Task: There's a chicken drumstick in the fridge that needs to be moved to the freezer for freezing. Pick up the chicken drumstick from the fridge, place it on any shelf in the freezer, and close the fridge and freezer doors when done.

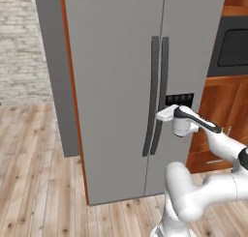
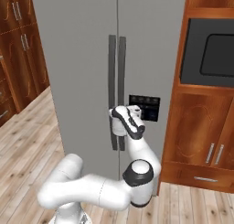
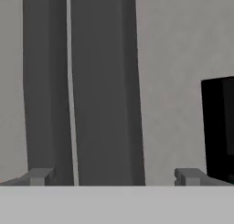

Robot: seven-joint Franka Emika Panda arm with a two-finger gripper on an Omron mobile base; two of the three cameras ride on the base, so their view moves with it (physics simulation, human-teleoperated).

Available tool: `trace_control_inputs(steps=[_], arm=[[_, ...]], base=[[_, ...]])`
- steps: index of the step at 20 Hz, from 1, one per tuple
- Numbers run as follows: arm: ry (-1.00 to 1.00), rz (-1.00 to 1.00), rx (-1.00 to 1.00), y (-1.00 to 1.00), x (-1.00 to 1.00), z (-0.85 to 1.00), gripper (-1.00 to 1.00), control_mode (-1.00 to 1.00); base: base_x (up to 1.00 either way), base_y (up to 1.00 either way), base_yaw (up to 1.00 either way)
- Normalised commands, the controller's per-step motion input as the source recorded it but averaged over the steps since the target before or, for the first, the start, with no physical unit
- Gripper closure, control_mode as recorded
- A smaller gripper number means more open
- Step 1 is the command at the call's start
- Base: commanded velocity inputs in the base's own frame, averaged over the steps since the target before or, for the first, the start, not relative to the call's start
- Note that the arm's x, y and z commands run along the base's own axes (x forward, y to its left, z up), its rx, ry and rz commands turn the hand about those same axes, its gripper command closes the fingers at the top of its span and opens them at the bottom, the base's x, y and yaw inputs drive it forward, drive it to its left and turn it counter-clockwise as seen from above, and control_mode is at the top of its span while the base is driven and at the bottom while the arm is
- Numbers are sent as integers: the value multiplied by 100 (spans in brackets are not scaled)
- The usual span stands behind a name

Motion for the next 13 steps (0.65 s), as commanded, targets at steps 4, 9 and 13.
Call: trace_control_inputs(steps=[4, 9, 13], arm=[[2, -14, -3, 3, 97, 0, -100, -100], [4, 16, 12, -33, 72, 5, -100, -100], [0, 39, 24, -46, 83, 0, -100, -100]], base=[[0, 0, 0], [0, 0, 0], [0, 0, 0]])
